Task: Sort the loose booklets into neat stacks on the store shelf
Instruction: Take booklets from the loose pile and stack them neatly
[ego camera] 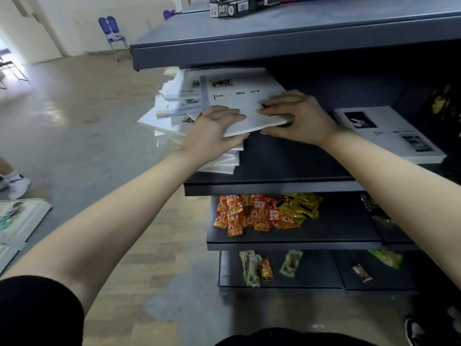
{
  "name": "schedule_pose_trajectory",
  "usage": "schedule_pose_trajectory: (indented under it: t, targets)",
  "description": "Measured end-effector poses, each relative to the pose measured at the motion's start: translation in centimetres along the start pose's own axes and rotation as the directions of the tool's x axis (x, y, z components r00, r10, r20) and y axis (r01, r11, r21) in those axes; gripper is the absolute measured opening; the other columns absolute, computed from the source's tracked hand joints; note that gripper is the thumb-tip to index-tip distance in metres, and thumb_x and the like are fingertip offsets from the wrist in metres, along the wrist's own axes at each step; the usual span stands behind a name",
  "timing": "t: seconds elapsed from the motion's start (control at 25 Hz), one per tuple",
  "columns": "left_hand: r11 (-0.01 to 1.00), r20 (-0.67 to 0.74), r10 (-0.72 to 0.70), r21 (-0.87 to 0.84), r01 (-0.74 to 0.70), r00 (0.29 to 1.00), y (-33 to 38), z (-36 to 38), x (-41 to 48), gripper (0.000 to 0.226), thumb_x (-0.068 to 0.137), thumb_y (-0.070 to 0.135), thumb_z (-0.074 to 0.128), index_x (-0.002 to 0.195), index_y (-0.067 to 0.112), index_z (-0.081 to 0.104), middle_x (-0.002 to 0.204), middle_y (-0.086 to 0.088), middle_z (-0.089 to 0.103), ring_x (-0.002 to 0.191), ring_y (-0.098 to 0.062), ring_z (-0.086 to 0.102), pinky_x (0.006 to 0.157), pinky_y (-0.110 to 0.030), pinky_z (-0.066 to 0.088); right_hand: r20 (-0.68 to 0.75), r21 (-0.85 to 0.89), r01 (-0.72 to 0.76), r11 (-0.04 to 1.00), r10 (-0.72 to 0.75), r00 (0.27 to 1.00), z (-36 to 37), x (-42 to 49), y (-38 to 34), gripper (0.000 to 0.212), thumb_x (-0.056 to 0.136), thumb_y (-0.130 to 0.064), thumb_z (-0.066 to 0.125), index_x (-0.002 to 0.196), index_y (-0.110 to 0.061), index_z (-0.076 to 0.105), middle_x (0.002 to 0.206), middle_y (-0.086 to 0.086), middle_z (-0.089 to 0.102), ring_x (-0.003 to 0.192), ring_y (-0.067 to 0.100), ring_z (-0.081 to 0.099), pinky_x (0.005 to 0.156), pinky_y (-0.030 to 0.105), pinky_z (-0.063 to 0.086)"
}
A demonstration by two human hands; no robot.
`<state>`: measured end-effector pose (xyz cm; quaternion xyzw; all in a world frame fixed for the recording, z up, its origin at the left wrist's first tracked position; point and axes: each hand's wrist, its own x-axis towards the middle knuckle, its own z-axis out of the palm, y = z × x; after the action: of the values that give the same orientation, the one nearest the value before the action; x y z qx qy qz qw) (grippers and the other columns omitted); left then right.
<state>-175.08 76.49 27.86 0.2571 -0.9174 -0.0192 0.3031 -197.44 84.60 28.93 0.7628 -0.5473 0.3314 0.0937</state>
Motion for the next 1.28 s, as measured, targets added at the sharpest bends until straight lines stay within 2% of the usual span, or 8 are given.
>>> schedule_pose_trajectory:
  t: [0.16,0.32,0.48,0.76,0.92,1.0,1.12,1.28]
  targets:
    - [0.999,-0.036,0.001,-0.048,-0.003,0.999,3.8,2.8,1.5,0.053,0.081,0.052,0.048,0.118,0.018,0.066,0.122,-0.002,0.065,0.119,-0.025,0.052,0.098,-0.046,0.044,-0.024,-0.01,-0.041,0.999,0.04,0.999,-2.3,-3.2,2.6,0.046,0.076,-0.048,0.065,0.111,-0.018,0.069,0.115,0.008,0.066,0.111,0.03,0.056,0.098,0.038,0.044]
    - [0.997,-0.031,0.037,-0.071,-0.039,0.999,7.8,5.3,4.1,0.053,0.081,0.05,0.049,0.116,0.015,0.068,0.122,-0.007,0.065,0.119,-0.027,0.053,0.101,-0.042,0.043,-0.114,-0.035,-0.08,0.996,0.076,0.991,-4.9,-6.7,5.8,0.041,0.079,-0.043,0.068,0.109,-0.015,0.069,0.112,0.009,0.067,0.111,0.03,0.057,0.097,0.023,0.042]
    - [0.971,-0.053,0.058,-0.228,-0.068,0.997,12.8,8.9,7.9,0.045,0.08,0.041,0.062,0.111,0.01,0.069,0.119,-0.012,0.065,0.122,-0.029,0.052,0.105,-0.03,0.036,-0.146,-0.094,-0.157,0.983,0.143,0.979,-9.1,-10.7,9.8,0.042,0.079,-0.044,0.066,0.105,-0.012,0.072,0.109,0.01,0.069,0.11,0.031,0.056,0.096,0.031,0.043]
    - [0.91,-0.081,0.082,-0.4,-0.108,0.993,21.3,19.8,10.7,0.034,0.075,0.028,0.073,0.102,0.006,0.073,0.109,-0.012,0.069,0.115,-0.03,0.058,0.1,-0.037,0.044,-0.097,-0.164,-0.286,0.944,0.273,0.957,-14.3,-20.3,16.8,0.042,0.077,-0.044,0.068,0.1,-0.009,0.074,0.108,0.008,0.069,0.11,0.03,0.057,0.096,0.035,0.046]
    - [0.9,0.083,0.125,-0.428,-0.078,0.989,23.8,25.9,9.3,0.041,0.075,0.037,0.068,0.104,0.01,0.072,0.113,-0.01,0.068,0.117,-0.028,0.057,0.101,-0.046,0.044,0.087,-0.181,-0.377,0.908,0.397,0.914,-14.1,-25.6,19.7,0.042,0.074,-0.037,0.075,0.109,-0.013,0.07,0.121,0.01,0.063,0.117,0.032,0.054,0.102,0.036,0.04]
    - [0.928,0.203,0.116,-0.372,-0.033,0.972,24.0,28.0,8.4,0.048,0.074,0.042,0.068,0.112,0.014,0.069,0.125,-0.01,0.062,0.128,-0.03,0.047,0.105,-0.053,0.036,0.275,-0.192,-0.444,0.875,0.483,0.832,-13.0,-26.8,20.6,0.052,0.077,-0.043,0.07,0.122,-0.019,0.061,0.137,0.009,0.05,0.13,0.03,0.043,0.111,0.039,0.032]
    - [0.961,0.255,0.077,-0.278,-0.003,0.964,24.2,29.2,8.7,0.051,0.079,0.044,0.066,0.123,0.017,0.063,0.138,-0.006,0.051,0.137,-0.032,0.033,0.109,-0.053,0.024,0.396,-0.211,-0.509,0.835,0.549,0.736,-11.8,-26.9,22.3,0.059,0.084,-0.048,0.059,0.138,-0.033,0.041,0.153,-0.001,0.025,0.142,0.025,0.017,0.118,0.037,0.015]
    - [0.972,0.241,0.019,-0.232,0.039,0.97,23.5,30.0,11.3,0.068,0.078,0.064,0.035,0.125,0.022,0.061,0.14,-0.003,0.05,0.138,-0.031,0.031,0.108,-0.049,0.022,0.474,-0.259,-0.525,0.811,0.58,0.663,-11.1,-25.0,24.8,0.059,0.091,-0.04,0.053,0.143,-0.035,0.026,0.157,-0.001,0.015,0.145,0.025,0.006,0.118,0.037,0.009]
